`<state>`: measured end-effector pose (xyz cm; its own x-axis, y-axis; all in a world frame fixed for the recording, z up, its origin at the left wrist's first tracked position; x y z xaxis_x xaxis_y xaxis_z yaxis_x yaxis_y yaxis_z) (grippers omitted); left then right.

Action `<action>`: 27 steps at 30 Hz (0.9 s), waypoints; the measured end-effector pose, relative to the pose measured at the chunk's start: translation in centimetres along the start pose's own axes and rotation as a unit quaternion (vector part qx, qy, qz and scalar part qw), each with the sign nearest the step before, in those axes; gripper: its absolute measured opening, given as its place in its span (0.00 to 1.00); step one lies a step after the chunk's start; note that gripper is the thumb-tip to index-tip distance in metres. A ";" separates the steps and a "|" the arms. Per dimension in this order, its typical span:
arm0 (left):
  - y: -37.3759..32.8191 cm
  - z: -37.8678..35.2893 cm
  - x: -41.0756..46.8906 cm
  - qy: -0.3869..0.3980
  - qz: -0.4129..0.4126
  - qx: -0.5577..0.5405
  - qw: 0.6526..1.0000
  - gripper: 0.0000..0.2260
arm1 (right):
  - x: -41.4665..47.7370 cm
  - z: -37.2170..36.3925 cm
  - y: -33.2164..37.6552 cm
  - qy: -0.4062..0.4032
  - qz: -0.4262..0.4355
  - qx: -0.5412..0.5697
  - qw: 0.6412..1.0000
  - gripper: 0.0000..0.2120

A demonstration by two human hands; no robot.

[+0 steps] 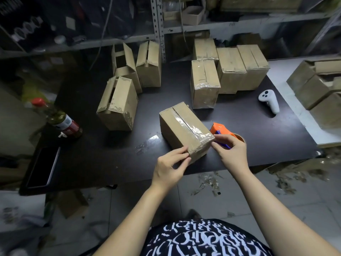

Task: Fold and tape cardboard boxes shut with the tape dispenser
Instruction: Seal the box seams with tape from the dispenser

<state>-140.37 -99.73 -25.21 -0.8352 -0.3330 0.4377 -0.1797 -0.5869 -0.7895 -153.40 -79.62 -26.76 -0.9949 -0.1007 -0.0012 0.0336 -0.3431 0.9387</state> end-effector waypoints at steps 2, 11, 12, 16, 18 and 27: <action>0.0 0.6 0.6 -0.028 0.024 -0.005 0.999 0.08 | -0.3 0.4 0.5 -0.056 -0.003 -0.008 0.998 0.10; 5.9 1.9 9.8 -0.025 0.267 0.004 0.963 0.21 | -2.5 -2.7 2.1 0.095 -0.042 0.026 0.994 0.07; 6.7 1.5 10.1 -0.022 0.292 -0.029 0.956 0.23 | -2.6 -2.9 2.1 0.096 -0.034 0.009 0.995 0.08; 7.9 1.6 9.3 -0.052 0.313 -0.069 0.946 0.20 | -2.2 -2.7 2.4 0.055 -0.035 -0.022 0.998 0.13; 8.1 2.6 8.4 -0.086 0.318 -0.063 0.942 0.16 | -1.8 -2.4 2.3 0.030 -0.032 -0.035 0.998 0.17; 8.5 4.5 3.5 -0.129 0.387 -0.165 0.898 0.15 | 1.5 -1.8 2.4 0.049 -0.005 -0.079 0.996 0.24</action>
<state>-142.51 -109.18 -28.48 -0.6364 -0.7310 -0.2463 0.2230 0.1313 -0.9659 -154.64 -82.29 -25.11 -0.9815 -0.1847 -0.0506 0.0467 -0.4871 0.8721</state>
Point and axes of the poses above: each hand's wrist, its own x-axis towards the middle knuckle, its own z-axis out of the back of the hand, y = z × x, the point moved 6 cm from there along x, towards the middle knuckle, and after that the axes turned 1 degree about -y, right-handed, at the moved point
